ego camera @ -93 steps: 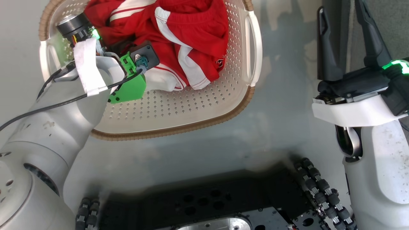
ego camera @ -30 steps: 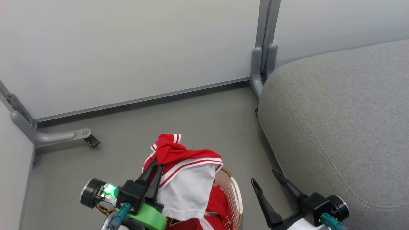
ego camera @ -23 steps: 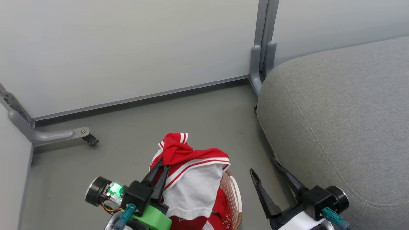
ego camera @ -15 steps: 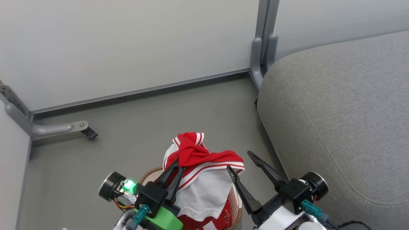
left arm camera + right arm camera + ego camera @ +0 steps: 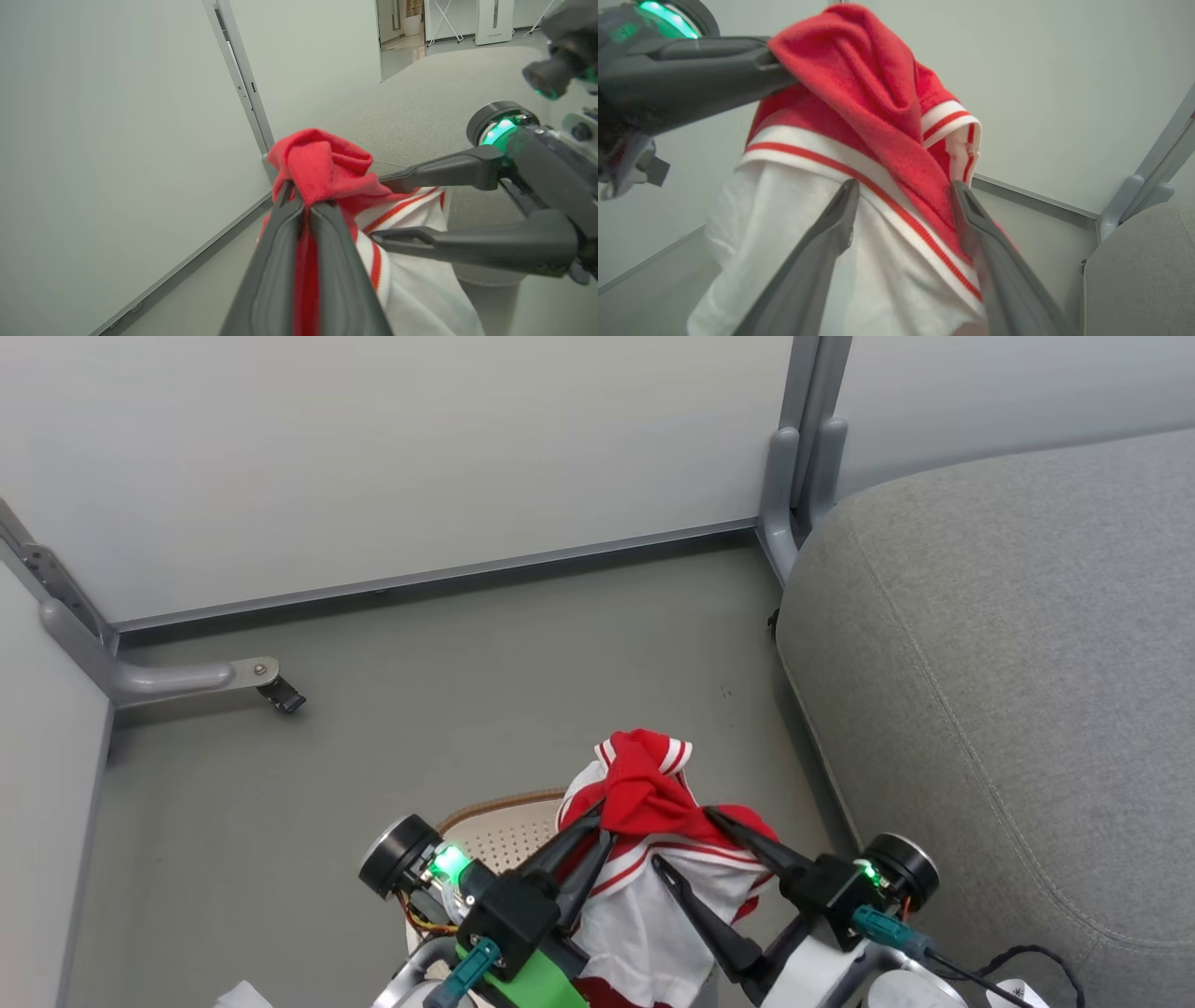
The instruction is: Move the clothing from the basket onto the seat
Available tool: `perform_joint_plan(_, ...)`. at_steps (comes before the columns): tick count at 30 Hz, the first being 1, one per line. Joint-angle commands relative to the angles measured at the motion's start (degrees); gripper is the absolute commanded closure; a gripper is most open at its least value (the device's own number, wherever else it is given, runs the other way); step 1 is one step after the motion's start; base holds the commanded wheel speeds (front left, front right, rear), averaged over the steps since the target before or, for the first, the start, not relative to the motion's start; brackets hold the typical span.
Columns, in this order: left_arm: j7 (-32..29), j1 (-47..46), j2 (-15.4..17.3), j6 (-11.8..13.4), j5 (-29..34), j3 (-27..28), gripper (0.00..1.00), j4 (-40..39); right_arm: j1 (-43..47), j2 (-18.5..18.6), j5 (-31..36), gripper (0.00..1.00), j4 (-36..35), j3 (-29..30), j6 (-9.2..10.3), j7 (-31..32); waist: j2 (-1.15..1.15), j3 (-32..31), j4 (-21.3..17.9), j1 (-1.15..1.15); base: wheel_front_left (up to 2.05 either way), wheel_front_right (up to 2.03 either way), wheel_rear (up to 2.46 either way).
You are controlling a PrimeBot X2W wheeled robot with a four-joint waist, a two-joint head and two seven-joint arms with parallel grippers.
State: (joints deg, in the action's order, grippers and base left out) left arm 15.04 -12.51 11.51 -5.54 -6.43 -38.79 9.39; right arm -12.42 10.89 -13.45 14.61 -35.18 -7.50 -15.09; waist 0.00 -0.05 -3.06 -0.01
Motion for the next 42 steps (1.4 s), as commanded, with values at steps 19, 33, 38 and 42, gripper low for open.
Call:
perform_joint_plan(19, -1.54, -2.04, 1.49, -1.03, -1.63, -3.46, 1.00, -3.15, -3.22, 1.01, -3.86, 1.00, 7.99, -7.34, 0.02, -0.08, 0.00, 0.09, 0.72, 0.01, 0.00, 0.00, 0.00)
perform_joint_plan(33, -3.08, -1.27, 2.14, -0.51, -3.04, -3.75, 1.00, -2.64, -0.35, 0.12, -7.94, 1.00, 6.52, -4.74, 0.02, -0.08, 0.00, 0.47, 0.88, 0.01, 0.00, 0.00, 0.00)
perform_joint_plan(38, -3.97, -1.10, 2.24, -0.50, -3.88, -4.04, 0.00, -2.40, 0.39, -0.22, -8.75, 1.00, 5.85, -3.62, 0.02, -0.08, 0.00, 0.39, 0.67, 0.01, 0.00, 0.00, 0.00)
perform_joint_plan(42, -5.08, -0.88, 2.60, -0.75, -4.68, -4.54, 0.00, -2.06, 0.84, -0.36, -9.15, 1.00, 5.34, -3.05, 0.02, -0.08, 0.00, 0.22, 0.60, 0.01, 0.00, 0.00, 0.00)
